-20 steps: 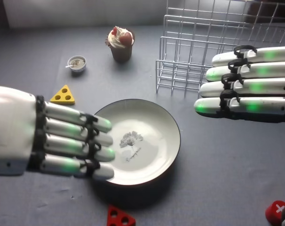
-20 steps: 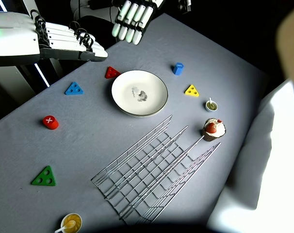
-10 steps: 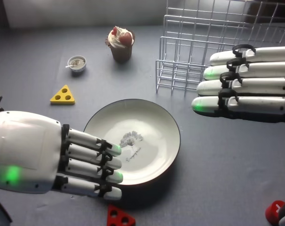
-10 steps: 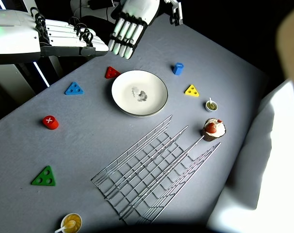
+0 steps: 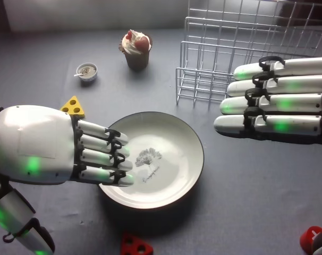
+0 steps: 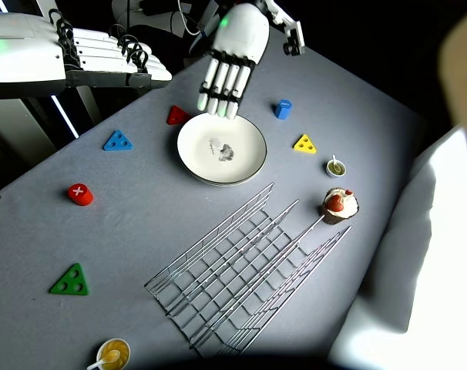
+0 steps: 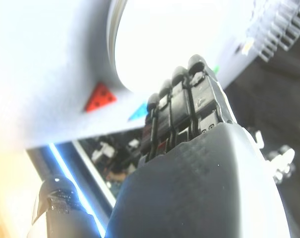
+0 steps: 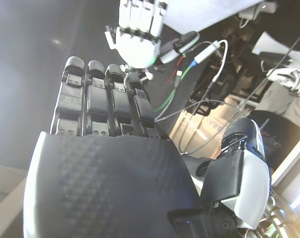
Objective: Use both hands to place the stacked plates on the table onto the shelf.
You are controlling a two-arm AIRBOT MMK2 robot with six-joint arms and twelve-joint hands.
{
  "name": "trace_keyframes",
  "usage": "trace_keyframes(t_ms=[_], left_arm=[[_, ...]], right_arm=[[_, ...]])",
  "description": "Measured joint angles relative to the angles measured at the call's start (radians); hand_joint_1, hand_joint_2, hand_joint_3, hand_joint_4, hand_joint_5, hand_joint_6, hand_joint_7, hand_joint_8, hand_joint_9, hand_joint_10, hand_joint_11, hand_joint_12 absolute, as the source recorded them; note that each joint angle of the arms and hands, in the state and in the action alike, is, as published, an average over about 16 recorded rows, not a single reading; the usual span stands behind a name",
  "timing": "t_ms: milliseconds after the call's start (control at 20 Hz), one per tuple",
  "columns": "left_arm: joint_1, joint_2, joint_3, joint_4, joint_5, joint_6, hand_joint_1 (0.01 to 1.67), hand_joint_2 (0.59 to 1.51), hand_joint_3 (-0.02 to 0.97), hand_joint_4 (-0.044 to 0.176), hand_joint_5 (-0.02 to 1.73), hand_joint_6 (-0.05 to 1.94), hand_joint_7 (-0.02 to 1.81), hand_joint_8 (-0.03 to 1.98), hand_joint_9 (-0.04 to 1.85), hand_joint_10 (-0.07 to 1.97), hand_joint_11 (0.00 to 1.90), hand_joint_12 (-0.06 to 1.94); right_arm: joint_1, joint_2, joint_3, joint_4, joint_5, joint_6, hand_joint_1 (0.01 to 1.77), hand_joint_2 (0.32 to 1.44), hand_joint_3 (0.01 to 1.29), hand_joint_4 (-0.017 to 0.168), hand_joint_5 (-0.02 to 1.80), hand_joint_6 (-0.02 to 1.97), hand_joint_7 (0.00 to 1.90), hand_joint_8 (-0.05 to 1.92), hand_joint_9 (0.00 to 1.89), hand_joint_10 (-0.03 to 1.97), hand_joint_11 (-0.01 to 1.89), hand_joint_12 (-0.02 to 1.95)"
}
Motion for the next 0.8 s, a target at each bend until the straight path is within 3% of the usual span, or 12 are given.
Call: trace_keyframes(t_ms=[800], left_arm=[[0.075,-0.072,0.074,-0.053,0.079,0.064,0.09,0.897,0.001,0.005,0.09,0.0,0.13,0.0,0.13,0.0,0.12,0.04]], right_arm=[[0.005,0.0,-0.003,-0.007,-0.002,-0.004,0.02,0.89,0.02,0.002,0.09,0.01,0.12,0.01,0.12,0.0,0.1,0.02]])
